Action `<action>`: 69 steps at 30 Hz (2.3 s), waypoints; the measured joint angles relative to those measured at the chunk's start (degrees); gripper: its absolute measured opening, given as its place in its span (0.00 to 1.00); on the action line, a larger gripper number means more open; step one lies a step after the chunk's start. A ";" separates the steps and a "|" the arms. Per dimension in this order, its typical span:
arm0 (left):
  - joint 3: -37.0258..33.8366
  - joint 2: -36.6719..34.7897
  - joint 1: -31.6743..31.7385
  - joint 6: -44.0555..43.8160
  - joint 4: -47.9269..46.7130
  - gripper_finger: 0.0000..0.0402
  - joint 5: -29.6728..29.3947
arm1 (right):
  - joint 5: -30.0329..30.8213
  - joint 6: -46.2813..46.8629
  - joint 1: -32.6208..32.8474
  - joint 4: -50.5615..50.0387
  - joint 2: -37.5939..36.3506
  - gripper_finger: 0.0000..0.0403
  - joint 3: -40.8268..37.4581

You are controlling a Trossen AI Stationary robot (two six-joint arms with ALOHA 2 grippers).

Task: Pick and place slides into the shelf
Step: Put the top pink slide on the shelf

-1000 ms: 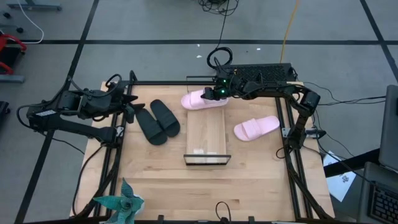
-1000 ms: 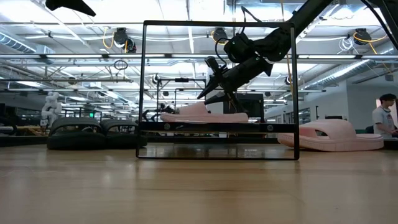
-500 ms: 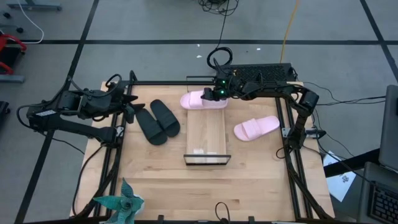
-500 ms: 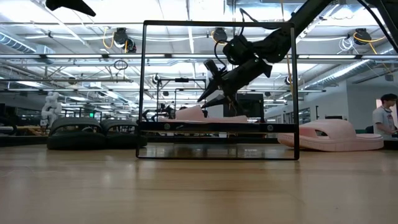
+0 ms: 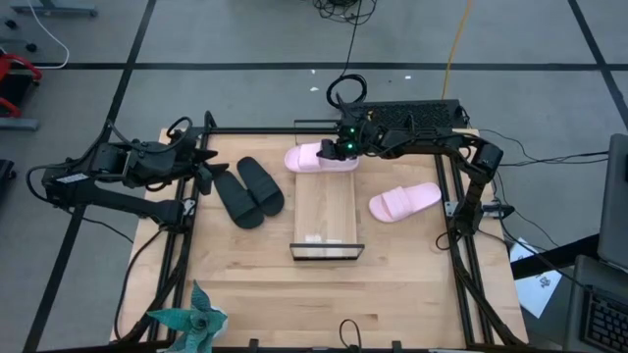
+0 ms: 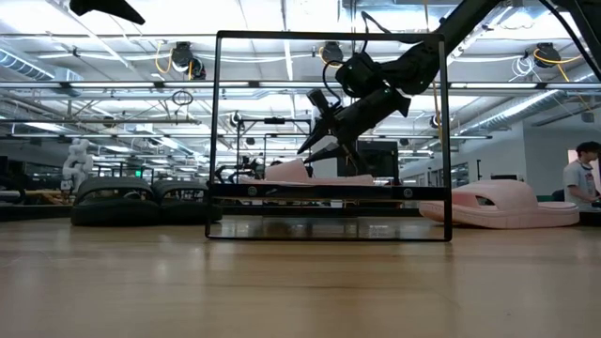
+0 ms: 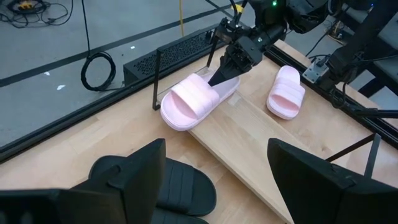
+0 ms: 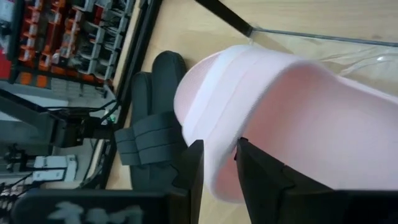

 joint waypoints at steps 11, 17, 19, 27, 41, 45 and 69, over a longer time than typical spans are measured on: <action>0.00 0.00 0.01 0.15 -0.02 0.71 0.00 | 1.82 0.01 0.04 -1.94 0.04 0.20 0.00; 0.00 0.00 0.00 0.15 0.00 0.71 -0.02 | 1.66 0.18 0.34 -1.41 0.07 0.17 0.00; 0.00 -0.01 0.00 0.15 0.00 0.71 -0.02 | 1.64 0.92 0.50 -0.65 0.09 0.17 0.00; 0.00 0.00 -0.01 0.17 -0.01 0.71 -0.02 | 1.64 1.53 0.71 0.66 0.09 0.17 -0.04; 0.00 0.00 0.00 0.54 -0.01 0.71 -0.04 | 1.83 2.20 0.75 1.06 0.60 0.17 -0.09; 0.00 0.00 0.00 0.52 0.00 0.71 -0.04 | 3.20 2.12 1.07 1.15 0.95 0.14 -0.08; 0.00 0.00 -0.01 0.12 -0.01 0.71 -0.07 | 4.68 0.63 1.02 3.26 2.14 0.00 0.00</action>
